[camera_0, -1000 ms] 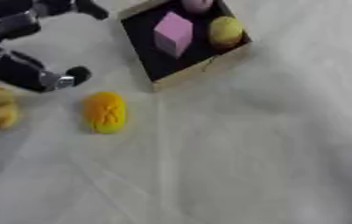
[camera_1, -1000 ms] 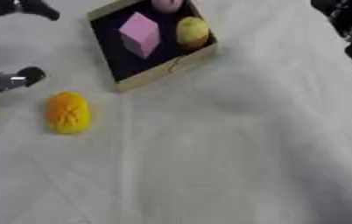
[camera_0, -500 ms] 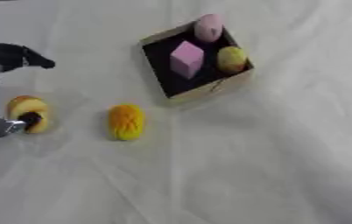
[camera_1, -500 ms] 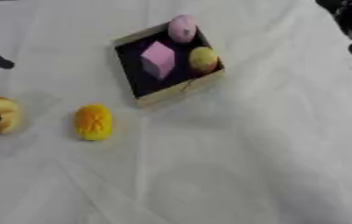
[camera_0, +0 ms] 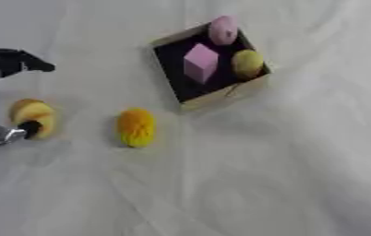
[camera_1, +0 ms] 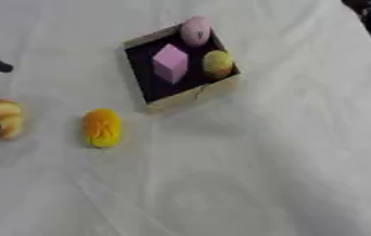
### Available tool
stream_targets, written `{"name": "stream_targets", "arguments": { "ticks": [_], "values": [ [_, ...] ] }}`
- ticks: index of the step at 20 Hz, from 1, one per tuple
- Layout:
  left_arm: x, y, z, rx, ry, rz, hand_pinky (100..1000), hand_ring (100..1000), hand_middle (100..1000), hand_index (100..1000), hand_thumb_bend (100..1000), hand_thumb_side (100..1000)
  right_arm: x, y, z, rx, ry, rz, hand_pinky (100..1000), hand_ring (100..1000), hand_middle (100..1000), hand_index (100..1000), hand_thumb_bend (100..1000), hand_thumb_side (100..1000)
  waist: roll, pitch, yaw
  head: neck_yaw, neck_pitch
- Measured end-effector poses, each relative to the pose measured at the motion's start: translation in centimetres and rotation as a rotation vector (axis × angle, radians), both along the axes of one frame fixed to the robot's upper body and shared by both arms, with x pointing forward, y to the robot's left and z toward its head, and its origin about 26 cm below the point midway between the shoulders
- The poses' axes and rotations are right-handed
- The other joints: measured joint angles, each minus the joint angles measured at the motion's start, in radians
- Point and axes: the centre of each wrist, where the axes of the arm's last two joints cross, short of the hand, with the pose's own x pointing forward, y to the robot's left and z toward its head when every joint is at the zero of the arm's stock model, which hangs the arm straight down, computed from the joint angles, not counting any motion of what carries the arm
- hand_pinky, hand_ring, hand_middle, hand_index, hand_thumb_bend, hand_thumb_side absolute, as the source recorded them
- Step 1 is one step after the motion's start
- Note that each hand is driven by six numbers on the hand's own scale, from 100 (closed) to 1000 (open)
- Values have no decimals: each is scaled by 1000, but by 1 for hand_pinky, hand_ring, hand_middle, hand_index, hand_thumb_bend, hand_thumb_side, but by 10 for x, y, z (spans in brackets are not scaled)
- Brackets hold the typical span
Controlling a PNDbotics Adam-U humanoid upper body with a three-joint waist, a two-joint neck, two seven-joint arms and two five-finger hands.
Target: Pick up objects on the table and place them in the box.
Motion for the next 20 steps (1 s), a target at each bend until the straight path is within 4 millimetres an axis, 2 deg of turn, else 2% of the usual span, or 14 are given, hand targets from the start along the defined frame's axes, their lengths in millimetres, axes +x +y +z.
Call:
{"name": "stream_targets", "arguments": {
  "ticks": [7, 11, 20],
  "values": [
    [-2, 7, -6, 8, 45, 74, 951, 908, 840, 949, 433, 268, 0, 0, 0, 3, 1, -1, 1000, 903, 585, 795, 100, 509, 0, 0, 3, 0, 0],
    [0, 12, -8, 9, 66, 103, 945, 904, 835, 943, 423, 163, 0, 0, -1, 6, 2, -3, 1000, 903, 585, 795, 100, 509, 0, 0, 3, 0, 0],
    [9, 30, -18, -14, 110, 197, 920, 887, 817, 921, 330, 190, 0, -1, -3, 10, 5, -7, 1000, 902, 586, 794, 100, 513, -5, 0, -3, 0, 0]
  ]
}}
